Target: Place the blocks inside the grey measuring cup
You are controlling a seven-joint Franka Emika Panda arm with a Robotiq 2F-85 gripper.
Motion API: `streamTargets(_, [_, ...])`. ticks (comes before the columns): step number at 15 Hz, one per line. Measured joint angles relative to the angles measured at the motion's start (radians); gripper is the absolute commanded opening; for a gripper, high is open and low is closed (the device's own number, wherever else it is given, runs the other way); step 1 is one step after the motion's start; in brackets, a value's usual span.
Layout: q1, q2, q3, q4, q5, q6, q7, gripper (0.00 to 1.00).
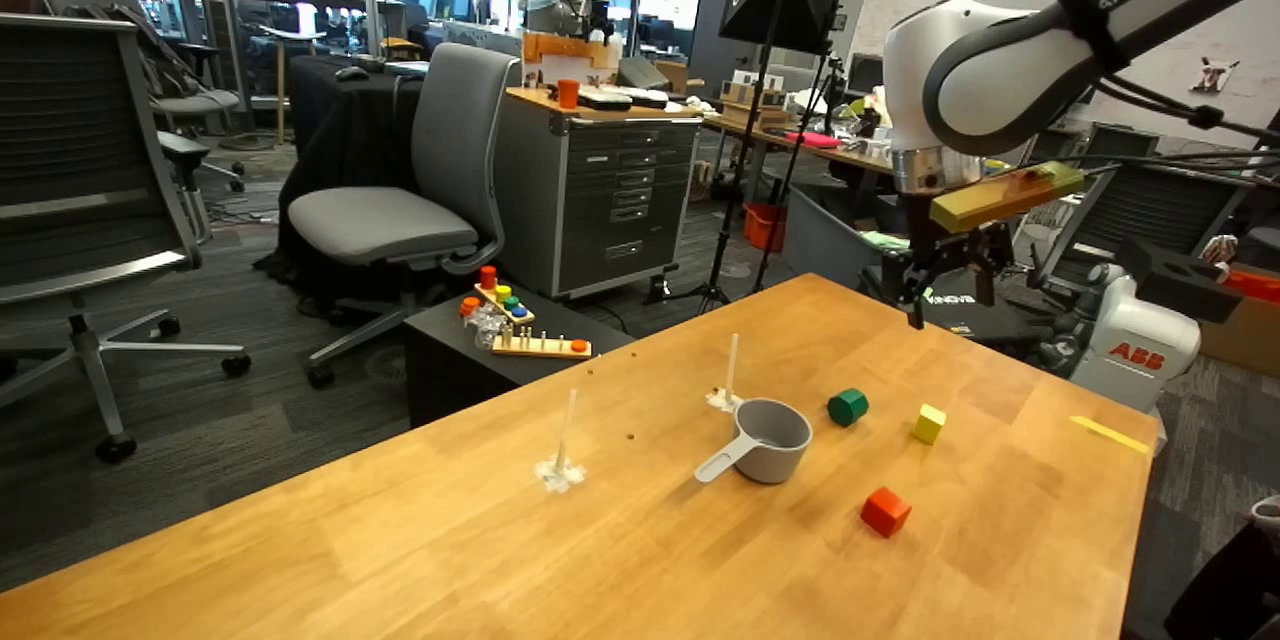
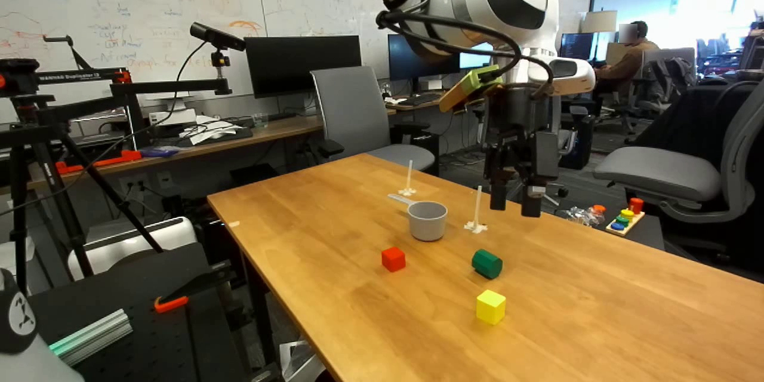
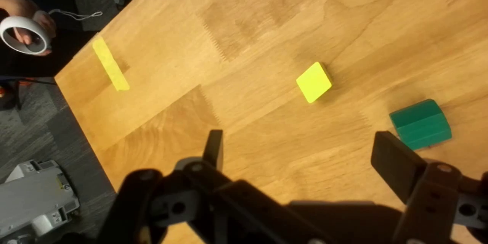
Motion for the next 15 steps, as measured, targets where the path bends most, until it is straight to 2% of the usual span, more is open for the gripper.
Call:
streamTargets(13, [0.008, 0.06, -0.015, -0.006, 0.0, -0.017, 0.031, 1.0])
streamTargets(15, [0.007, 0.082, -0.013, -0.006, 0.015, -0.018, -0.015, 1.0])
